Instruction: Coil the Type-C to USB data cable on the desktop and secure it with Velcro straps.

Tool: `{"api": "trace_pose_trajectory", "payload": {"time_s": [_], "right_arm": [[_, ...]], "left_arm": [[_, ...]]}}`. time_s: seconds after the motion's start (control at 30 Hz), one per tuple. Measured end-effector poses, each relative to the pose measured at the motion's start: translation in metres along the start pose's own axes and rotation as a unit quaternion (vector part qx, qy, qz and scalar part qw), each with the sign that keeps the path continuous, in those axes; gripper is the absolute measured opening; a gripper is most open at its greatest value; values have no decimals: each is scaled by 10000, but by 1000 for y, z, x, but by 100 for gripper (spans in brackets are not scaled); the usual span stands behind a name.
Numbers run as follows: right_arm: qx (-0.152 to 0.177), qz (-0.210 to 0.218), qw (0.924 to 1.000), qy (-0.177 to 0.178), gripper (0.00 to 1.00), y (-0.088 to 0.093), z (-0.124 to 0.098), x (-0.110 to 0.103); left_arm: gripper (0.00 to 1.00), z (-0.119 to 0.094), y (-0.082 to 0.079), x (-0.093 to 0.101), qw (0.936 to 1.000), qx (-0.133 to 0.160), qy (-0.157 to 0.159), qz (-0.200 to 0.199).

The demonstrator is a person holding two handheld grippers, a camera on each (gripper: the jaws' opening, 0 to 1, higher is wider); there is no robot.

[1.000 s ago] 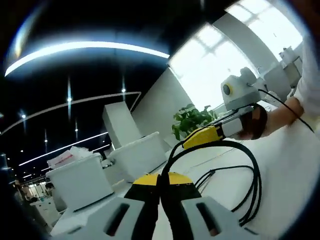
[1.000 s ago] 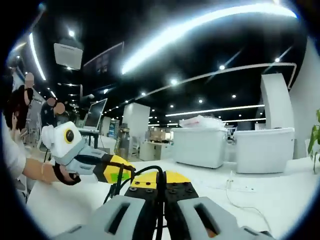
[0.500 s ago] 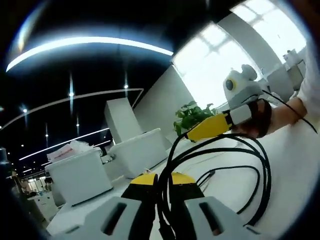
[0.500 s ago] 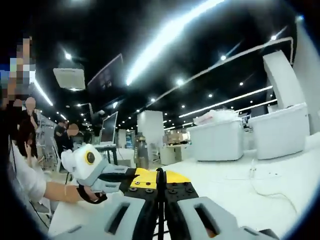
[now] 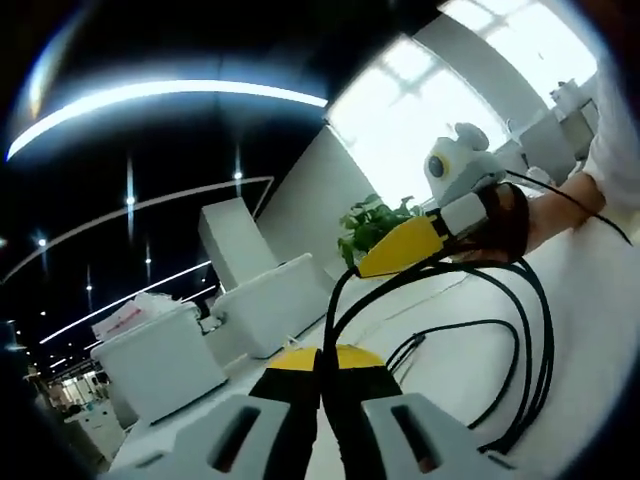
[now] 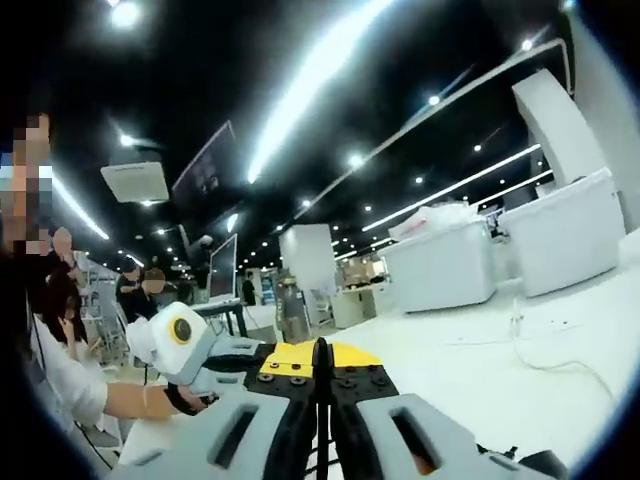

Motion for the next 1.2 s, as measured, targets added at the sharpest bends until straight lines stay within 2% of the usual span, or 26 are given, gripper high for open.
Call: {"api": "trace_pose_trajectory", "payload": {"time_s": [0.07, 0.2, 0.33, 0.37, 0.43, 0.63, 0.93, 0.97, 1.03, 1.13, 1.2], "right_arm": [[-95, -155, 9997, 186, 6, 1, -2, 6], [49, -306, 9978, 585, 13, -13, -14, 26], [-349, -703, 9916, 1033, 13, -5, -31, 53], [-447, -713, 9908, 1056, 13, -1, -33, 57], [-843, -730, 9869, 1169, 13, 17, -37, 68], [-1614, -856, 9771, 1088, 21, 64, -30, 81], [-2258, -1187, 9588, 1251, 21, 93, -25, 96], [-2294, -1213, 9573, 1278, 19, 95, -25, 98], [-2233, -1441, 9532, 1440, 6, 89, -27, 101], [-2257, -1445, 9529, 1421, 5, 86, -25, 100], [-2258, -1692, 9487, 1430, 4, 81, -26, 98]], "left_arm": [[4, 0, 2, -1, 10000, -56, -10, 1], [4, -2, 3, -7, 9998, -147, -116, 85], [4, -3, -1, -16, 9996, -130, -232, 113], [4, -4, -2, -18, 9995, -123, -258, 121], [4, -6, -4, -21, 9994, -97, -308, 133], [4, -9, -13, -25, 9991, 29, -368, 211], [4, -14, -31, -20, 9988, 294, -294, 264], [4, -14, -33, -19, 9987, 324, -279, 280], [4, -15, -35, -17, 9986, 362, -253, 305], [4, -15, -37, -15, 9986, 385, -228, 277], [4, -15, -36, -15, 9988, 373, -219, 234]]}}
Point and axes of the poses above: the point that each gripper's makers call its tool centre point, and the gripper's own axes: z roughly forward along the fingers, x roughly to its right, y roughly out of its underside, the point moved 1 cm from there along -z, roughly backward along the fingers, and after that the axes turned 10 degrees about -y, right-handed, at the moved point
